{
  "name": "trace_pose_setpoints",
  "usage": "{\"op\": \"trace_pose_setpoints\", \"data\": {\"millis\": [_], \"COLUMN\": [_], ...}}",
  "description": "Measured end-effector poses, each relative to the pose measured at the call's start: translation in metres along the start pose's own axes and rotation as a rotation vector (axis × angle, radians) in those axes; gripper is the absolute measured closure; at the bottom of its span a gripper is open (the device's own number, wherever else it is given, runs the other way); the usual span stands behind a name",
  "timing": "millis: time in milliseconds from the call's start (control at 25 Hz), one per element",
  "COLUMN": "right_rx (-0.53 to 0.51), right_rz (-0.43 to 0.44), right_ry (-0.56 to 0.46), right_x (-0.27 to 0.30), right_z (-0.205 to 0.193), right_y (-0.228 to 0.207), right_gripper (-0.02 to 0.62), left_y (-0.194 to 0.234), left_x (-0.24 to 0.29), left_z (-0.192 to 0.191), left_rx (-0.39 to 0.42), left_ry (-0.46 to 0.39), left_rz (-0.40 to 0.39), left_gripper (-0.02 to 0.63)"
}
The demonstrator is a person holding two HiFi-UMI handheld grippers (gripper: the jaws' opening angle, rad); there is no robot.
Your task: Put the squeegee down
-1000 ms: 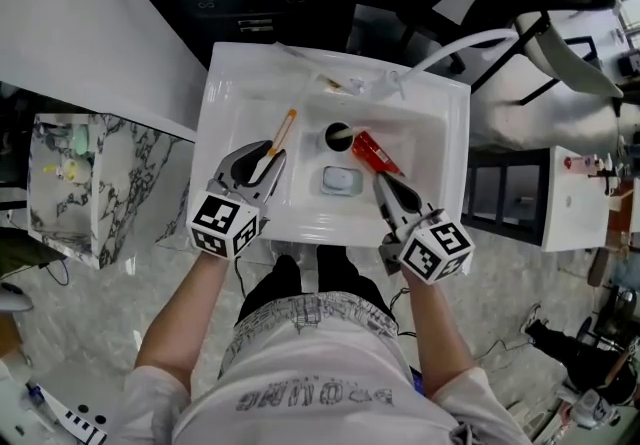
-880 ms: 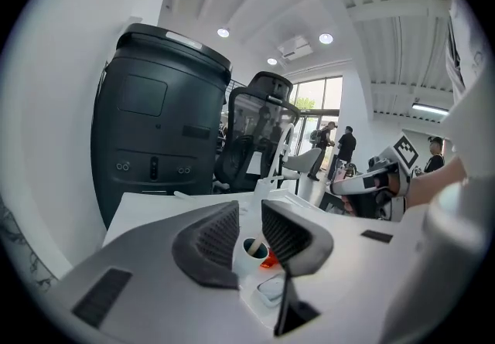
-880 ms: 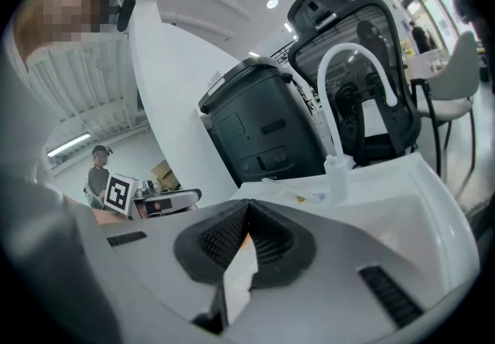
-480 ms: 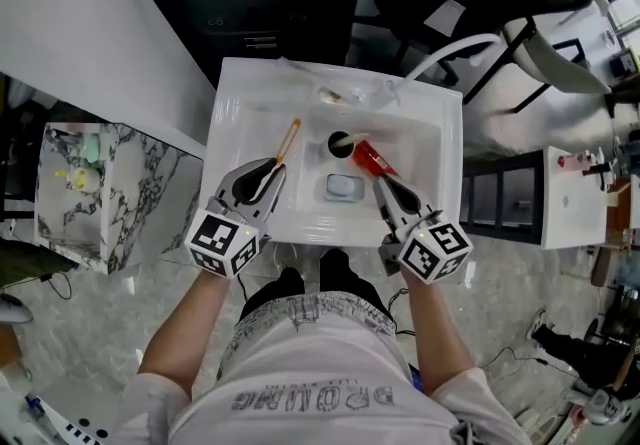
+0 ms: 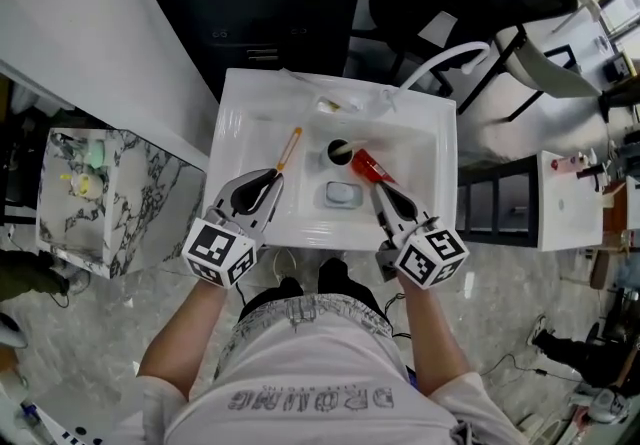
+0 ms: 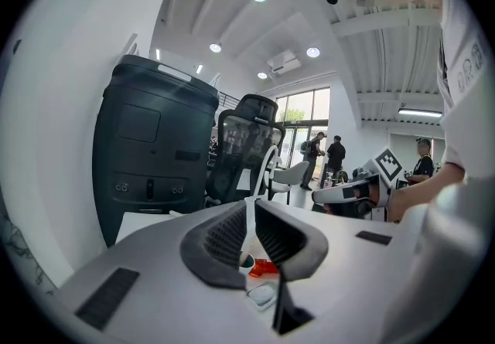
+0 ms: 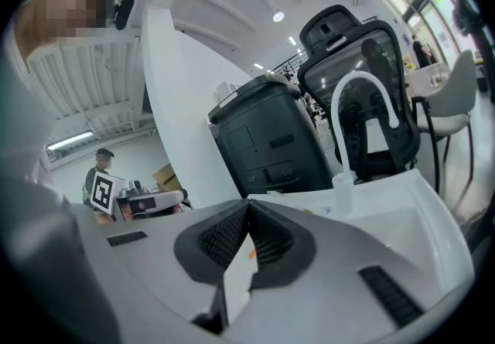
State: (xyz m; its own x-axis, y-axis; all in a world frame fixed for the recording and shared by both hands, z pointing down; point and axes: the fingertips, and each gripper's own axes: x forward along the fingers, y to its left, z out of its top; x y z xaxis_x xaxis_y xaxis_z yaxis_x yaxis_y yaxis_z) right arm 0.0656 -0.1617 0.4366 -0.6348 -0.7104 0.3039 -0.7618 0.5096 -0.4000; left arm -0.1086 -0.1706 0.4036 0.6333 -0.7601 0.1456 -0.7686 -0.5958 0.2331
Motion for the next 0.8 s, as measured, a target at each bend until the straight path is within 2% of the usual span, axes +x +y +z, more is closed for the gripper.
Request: {"op": "trace_pose_setpoints", "data": {"millis": [800], "right_rx": [-0.026], "right_rz": [0.007], "right_ry": [-0.024], "right_x": [-0.006], "right_z": [0.012], "right_y": [0.005], "right_gripper": [0.588], "left_y": [0.000], "left_x": [-0.005], "left_z": [0.011], "left_rx": [0.001], "left_ry": [-0.023], "left_rz": [0.012], "left_gripper": [0.573]}}
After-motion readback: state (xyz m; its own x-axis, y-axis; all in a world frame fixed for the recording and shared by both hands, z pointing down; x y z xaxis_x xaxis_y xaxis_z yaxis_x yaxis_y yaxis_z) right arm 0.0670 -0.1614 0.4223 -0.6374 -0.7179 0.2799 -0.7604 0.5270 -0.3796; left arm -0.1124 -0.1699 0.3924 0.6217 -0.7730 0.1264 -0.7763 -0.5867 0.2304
